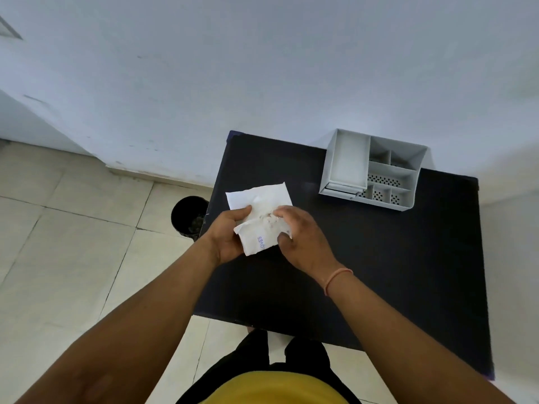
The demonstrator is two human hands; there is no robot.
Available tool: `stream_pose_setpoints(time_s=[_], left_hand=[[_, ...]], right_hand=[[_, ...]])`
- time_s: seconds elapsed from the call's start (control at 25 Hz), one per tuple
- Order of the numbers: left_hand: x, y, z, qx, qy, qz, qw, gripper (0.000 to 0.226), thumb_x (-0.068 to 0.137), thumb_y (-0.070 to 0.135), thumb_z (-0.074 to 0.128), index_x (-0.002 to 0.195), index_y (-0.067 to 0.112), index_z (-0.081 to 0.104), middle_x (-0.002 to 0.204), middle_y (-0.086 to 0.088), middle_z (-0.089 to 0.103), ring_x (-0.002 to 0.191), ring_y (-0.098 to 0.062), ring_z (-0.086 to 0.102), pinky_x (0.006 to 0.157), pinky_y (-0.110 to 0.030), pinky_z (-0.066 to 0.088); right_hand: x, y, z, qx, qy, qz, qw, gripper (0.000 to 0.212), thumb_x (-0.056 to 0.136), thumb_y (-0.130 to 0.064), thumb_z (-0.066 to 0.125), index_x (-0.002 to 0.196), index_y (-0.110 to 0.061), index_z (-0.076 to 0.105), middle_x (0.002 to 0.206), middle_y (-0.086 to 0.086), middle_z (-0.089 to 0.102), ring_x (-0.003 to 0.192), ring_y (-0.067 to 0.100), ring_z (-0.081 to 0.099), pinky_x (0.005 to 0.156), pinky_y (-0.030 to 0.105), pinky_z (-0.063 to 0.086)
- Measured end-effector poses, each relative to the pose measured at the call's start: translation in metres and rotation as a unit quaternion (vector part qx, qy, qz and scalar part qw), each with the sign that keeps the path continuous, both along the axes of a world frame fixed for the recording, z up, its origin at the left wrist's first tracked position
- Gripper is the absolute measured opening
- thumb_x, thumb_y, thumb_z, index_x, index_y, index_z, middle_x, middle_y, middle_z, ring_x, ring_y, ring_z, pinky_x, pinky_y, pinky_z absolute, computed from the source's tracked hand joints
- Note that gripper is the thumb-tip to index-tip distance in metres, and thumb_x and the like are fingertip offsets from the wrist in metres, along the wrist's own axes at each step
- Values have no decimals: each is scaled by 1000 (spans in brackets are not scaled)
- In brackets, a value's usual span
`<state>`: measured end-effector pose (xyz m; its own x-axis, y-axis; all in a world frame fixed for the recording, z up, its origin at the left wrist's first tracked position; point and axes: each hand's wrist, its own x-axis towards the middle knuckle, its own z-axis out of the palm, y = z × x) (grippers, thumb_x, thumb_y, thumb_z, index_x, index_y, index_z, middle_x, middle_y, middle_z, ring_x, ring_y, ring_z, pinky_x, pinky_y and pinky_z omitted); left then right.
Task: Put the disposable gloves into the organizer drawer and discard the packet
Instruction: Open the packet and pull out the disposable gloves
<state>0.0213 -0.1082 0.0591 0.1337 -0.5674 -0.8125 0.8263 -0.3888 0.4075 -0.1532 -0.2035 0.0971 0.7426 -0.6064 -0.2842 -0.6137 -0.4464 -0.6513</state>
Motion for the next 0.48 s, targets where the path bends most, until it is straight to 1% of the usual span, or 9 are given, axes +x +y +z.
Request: stream_pose_setpoints(time_s=[0.08,0.12,0.16,0.24,0.28,0.32,0.36,0.4,0.48], left_hand=[[-5,-4,2,-12,-10,-34,999,40,105,24,58,144,14,63,136,-17,74,123,-40,71,105,-62,54],[-8,-5,3,-18,-17,-52,998,41,105,21,59,146,14,62,138,-17,73,124,-40,70,104,-62,55],[-12,-6,4,-24,-23,-66,997,42,105,18,58,146,14,61,139,-18,72,124,-40,71,101,-61,57],[-20,-8,9,-31,-26,-85,996,39,106,15,56,145,14,61,138,-20,72,116,-39,74,92,-57,61],[-24,-8,12,-33,-26,-96,995,38,106,15,55,143,13,62,135,-20,74,112,-38,76,88,-55,62],[-28,-8,15,-37,-26,-110,993,36,106,16,56,142,13,63,131,-20,75,109,-37,77,86,-53,63],[-30,-8,19,-45,-30,-127,990,37,105,17,59,141,12,64,130,-20,75,108,-37,77,85,-53,64],[-32,-8,21,-58,-40,-149,986,39,103,16,63,142,11,64,133,-22,74,111,-38,76,86,-53,64],[-35,-9,23,-82,-69,-193,975,43,99,7,68,141,10,65,137,-24,72,114,-38,75,87,-51,65]], right_hand=[[-4,-5,8,-56,48,-3,997,51,94,-27,64,143,-21,54,145,3,58,137,22,49,118,45,40],[-6,-7,9,-56,69,-12,996,49,93,-34,67,140,-24,55,138,3,60,131,22,52,115,45,43],[-9,-9,11,-39,92,-26,995,48,90,-42,70,134,-27,57,130,2,61,123,21,55,110,43,46],[-16,-15,15,35,125,-62,990,39,82,-51,76,114,-32,64,116,0,62,106,18,61,100,39,53],[-21,-17,16,82,123,-79,986,32,80,-49,80,103,-31,68,110,-1,66,99,17,65,94,37,56],[-26,-19,17,135,110,-95,980,26,80,-44,84,95,-27,72,104,-2,70,94,16,67,89,35,59],[-31,-20,19,181,93,-111,973,21,80,-37,86,91,-23,75,99,-2,74,92,16,70,88,34,60],[-35,-20,21,209,77,-122,967,18,80,-31,88,89,-20,78,98,-2,77,93,16,72,90,35,61],[-45,-20,26,243,53,-134,959,14,79,-24,89,90,-20,80,101,-3,78,98,16,73,97,39,60]])
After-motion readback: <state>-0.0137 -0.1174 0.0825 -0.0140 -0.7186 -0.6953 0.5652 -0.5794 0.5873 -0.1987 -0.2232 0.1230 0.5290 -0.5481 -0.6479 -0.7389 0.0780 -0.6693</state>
